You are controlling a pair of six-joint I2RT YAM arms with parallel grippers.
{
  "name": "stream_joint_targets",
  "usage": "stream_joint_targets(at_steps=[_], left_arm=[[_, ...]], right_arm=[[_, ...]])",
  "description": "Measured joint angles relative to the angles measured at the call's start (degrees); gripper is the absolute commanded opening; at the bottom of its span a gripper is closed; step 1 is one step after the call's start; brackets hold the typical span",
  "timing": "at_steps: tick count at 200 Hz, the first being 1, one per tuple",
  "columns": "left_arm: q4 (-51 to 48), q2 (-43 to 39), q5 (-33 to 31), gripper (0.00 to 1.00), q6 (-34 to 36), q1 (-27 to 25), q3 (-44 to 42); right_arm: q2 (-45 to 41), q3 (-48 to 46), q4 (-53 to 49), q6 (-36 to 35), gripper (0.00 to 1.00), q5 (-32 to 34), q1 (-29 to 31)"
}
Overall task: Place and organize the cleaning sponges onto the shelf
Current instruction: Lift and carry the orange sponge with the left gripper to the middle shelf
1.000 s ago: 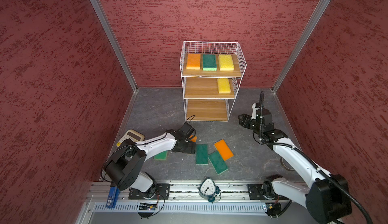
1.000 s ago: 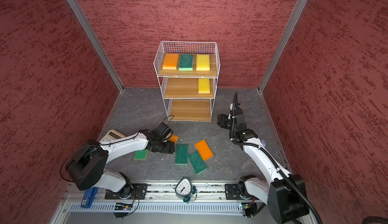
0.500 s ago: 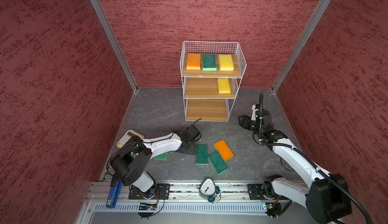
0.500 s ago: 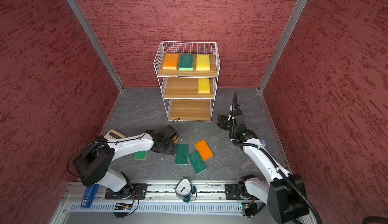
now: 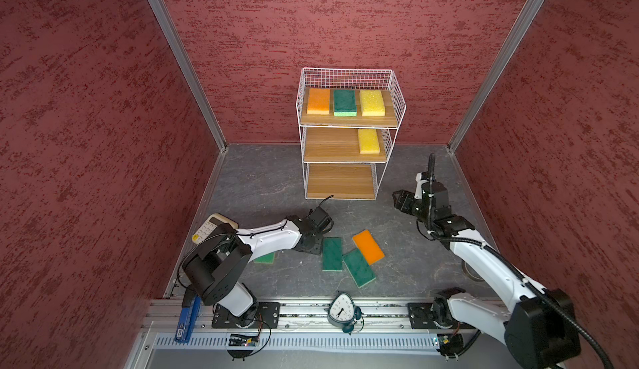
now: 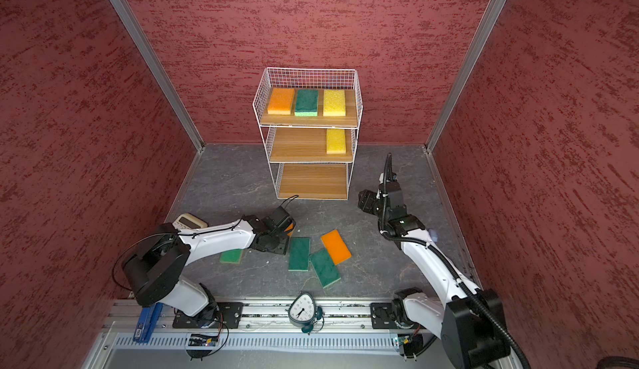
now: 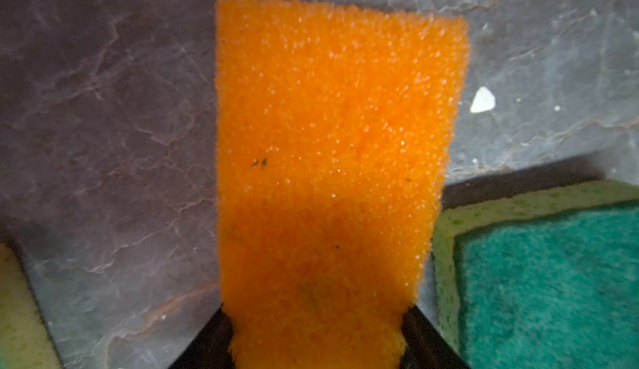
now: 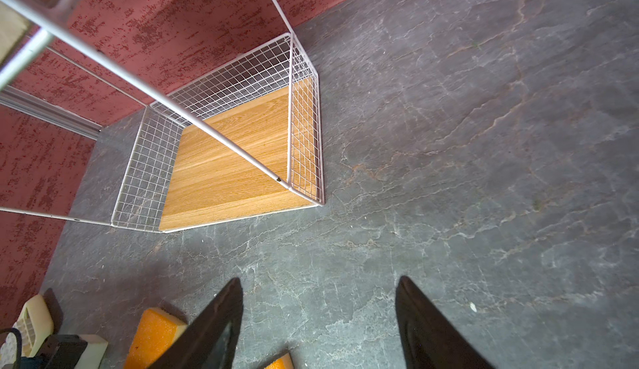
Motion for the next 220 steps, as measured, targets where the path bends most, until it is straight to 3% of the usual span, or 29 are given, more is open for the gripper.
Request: stream_joint_targets(at_steps=[38, 98, 145, 220], left_arm=[[-5.18, -4.61, -2.58, 0.59, -3.76, 0.13, 1.75], [-10.1, -14.6, -6.84, 0.59, -5.77, -0.61, 16.41], [-9.64, -13.18, -8.7, 0.59, -5.33, -0.61, 24.22], [1.95, -5.22, -11.96, 0.59, 1.64, -0.74, 32.76]], right_arm=[[0.0, 0.0, 0.0, -0.02, 0.71, 0.11, 0.0], [-0.7, 0.0, 0.0, -0.04, 0.71, 0.17, 0.0], [-2.34, 0.02, 0.02, -0.02, 0.71, 0.15, 0.0], [-3.72, 0.02, 0.33, 0.46, 0.71, -0.72, -0.02]])
